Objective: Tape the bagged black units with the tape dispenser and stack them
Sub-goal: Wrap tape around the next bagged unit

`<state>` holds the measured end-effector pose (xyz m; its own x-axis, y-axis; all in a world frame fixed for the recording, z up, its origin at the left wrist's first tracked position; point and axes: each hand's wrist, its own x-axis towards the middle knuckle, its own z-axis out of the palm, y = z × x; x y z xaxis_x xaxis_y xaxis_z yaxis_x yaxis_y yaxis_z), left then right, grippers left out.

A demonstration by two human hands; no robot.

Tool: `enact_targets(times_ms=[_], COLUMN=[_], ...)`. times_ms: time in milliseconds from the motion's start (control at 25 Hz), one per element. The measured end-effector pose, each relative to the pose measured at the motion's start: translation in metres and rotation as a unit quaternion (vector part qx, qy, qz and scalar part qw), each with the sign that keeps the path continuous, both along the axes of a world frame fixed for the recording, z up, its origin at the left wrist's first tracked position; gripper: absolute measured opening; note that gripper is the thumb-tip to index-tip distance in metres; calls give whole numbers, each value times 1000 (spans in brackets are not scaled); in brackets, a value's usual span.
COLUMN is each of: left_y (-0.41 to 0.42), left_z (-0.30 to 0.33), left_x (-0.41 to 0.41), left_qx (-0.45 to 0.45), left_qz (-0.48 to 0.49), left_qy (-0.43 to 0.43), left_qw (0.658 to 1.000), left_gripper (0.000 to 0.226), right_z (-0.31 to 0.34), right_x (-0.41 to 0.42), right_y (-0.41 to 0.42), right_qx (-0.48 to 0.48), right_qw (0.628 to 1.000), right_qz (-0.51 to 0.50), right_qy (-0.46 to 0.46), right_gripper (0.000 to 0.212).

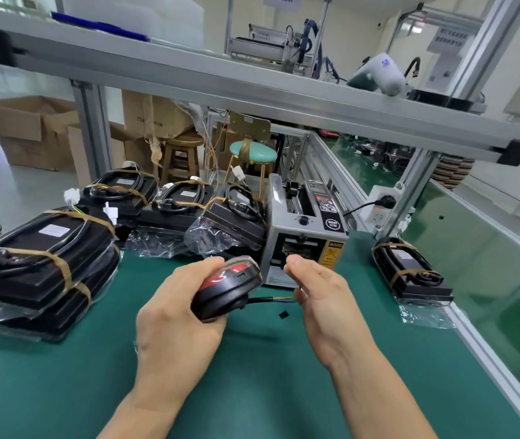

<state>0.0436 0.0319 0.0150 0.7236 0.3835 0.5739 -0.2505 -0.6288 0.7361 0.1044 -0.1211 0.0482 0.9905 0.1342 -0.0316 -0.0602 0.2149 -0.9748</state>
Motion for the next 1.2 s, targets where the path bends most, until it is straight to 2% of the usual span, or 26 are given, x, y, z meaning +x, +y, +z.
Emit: enact_targets(times_ms=[120, 240, 400, 640, 760, 880, 960, 1040, 1120, 1200], left_y=[-3, -5, -5, 0, 0, -1, -1, -2, -5, -8], left_z=[0, 2, 2, 1, 2, 2, 1, 1, 1, 2], left_x=[-1, -1, -2, -1, -2, -2, -3, -2, -1, 0], left_qx=[-9, -31, -29, -38, -35, -28, -32, -38, -31, -10], left_qz=[-1, -2, -8, -13, -17, -18, -14, -3, 4, 8], left_qy=[-4, -2, 5, 6, 9, 10, 9, 3, -6, -10], left_qw=[1000, 1000, 1000, 999, 999, 999, 999, 999, 1000, 1000], left_gripper=[68, 66, 64, 67, 66, 63, 63, 64, 67, 68], right_z=[-8, -19, -29, -33, -31, -24, -17, -9, 0, 10], right_x=[14, 35, 64, 89, 93, 89, 76, 54, 25, 1], right_y=[-7, -9, 1, 8, 11, 15, 7, -4, -10, -3], right_qx=[0, -63, -101, -142, -122, -93, -14, 72, 42, -16], right_qw=[995, 984, 965, 939, 934, 939, 956, 977, 996, 998], right_qz=[-82, -146, -229, -301, -314, -300, -250, -163, -53, 60], right_qy=[54, 73, 77, 92, 119, 137, 151, 121, 56, 7], right_gripper=[18, 25, 12, 25, 24, 27, 35, 34, 21, 5])
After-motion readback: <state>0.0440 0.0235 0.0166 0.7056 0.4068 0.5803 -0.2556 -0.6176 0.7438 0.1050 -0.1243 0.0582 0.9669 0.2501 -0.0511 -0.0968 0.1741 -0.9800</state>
